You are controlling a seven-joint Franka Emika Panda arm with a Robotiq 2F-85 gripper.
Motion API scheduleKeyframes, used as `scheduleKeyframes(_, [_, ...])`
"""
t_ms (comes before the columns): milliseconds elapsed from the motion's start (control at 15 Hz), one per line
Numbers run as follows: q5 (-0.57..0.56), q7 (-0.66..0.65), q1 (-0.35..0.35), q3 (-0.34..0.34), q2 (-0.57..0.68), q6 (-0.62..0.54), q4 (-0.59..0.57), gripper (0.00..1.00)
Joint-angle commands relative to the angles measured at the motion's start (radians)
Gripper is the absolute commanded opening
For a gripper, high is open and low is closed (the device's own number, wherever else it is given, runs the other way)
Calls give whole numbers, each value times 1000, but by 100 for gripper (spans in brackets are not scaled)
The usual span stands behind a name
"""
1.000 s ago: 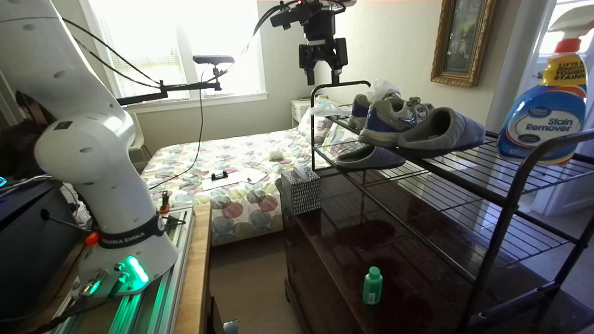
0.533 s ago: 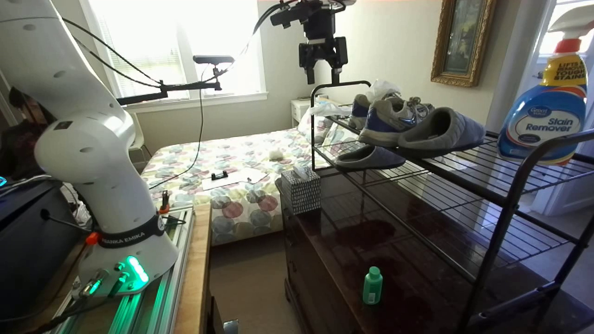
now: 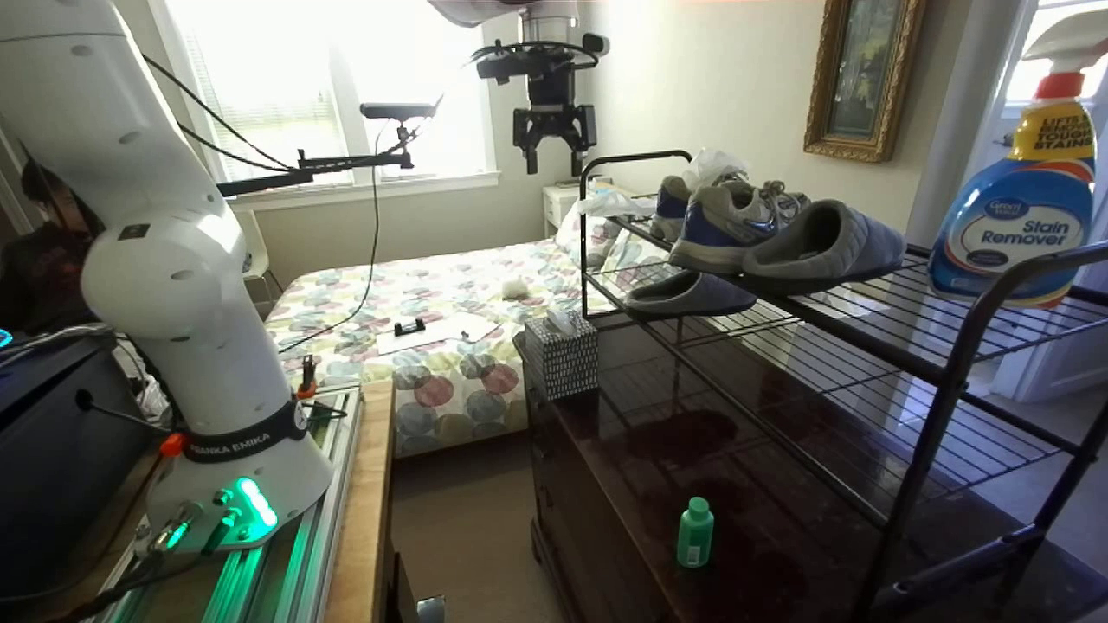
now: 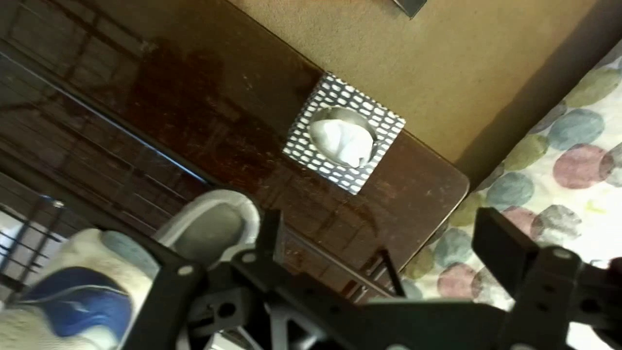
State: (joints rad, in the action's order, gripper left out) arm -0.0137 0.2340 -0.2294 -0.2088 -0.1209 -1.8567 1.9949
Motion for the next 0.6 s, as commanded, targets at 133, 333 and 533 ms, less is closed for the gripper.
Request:
scheduleKeyframes(133, [-63,61,-57,-70,145,-98,-50,100])
scheduleKeyframes(333, [-77,158,-70,-87,222,-159,-101,100])
scheduleKeyframes(533, [-153,123,-79,-92,327,-191,-211,100])
